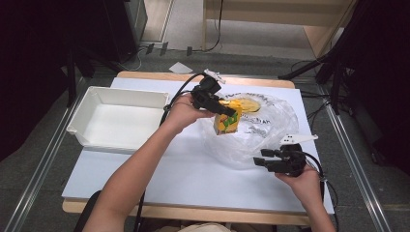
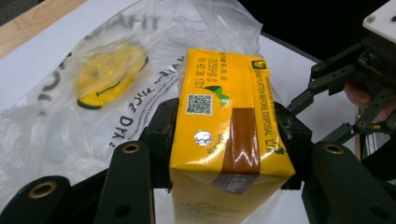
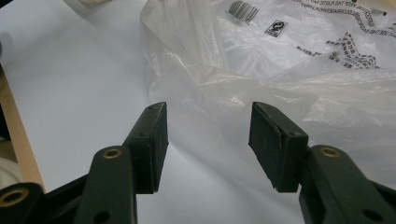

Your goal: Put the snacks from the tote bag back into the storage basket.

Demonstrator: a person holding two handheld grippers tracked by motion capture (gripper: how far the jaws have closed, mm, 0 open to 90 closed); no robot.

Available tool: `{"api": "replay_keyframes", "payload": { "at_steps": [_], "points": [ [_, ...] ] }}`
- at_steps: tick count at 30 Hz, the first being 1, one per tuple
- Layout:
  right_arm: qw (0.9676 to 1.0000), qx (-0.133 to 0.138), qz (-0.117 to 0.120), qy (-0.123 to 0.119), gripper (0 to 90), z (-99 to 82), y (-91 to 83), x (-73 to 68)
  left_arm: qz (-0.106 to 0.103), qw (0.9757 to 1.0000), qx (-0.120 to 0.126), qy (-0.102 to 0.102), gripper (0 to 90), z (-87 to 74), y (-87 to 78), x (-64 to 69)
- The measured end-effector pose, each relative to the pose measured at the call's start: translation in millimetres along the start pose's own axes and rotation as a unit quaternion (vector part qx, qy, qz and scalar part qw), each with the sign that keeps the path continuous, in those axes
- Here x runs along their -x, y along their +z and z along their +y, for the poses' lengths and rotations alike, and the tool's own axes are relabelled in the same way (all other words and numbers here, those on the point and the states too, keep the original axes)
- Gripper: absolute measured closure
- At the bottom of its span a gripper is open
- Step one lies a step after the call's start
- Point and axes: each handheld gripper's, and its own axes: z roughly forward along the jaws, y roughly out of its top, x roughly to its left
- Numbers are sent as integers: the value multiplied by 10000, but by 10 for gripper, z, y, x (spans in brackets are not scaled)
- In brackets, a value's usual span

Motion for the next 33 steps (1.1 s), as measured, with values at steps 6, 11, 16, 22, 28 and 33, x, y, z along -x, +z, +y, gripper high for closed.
{"api": "replay_keyframes", "payload": {
  "at_steps": [6,11,16,22,28,33],
  "points": [
    [10000,-10,58,-58,484,-3,13,5,25,10000,80,-27,525,-75,-92,-19],
    [10000,-35,71,-44,484,-2,23,-16,57,10000,36,-21,525,-145,-188,-10],
    [9999,-44,104,-67,483,7,43,-33,96,9997,195,-119,525,-217,-284,-52],
    [9999,-41,130,-72,485,11,53,-49,330,9990,216,-224,524,-309,-402,-128],
    [9999,-84,121,-61,485,7,83,-48,382,9985,293,-262,525,-370,-504,-175],
    [9998,-96,135,-92,485,10,97,-63,408,9979,370,-343,525,-401,-571,-217]
  ]
}}
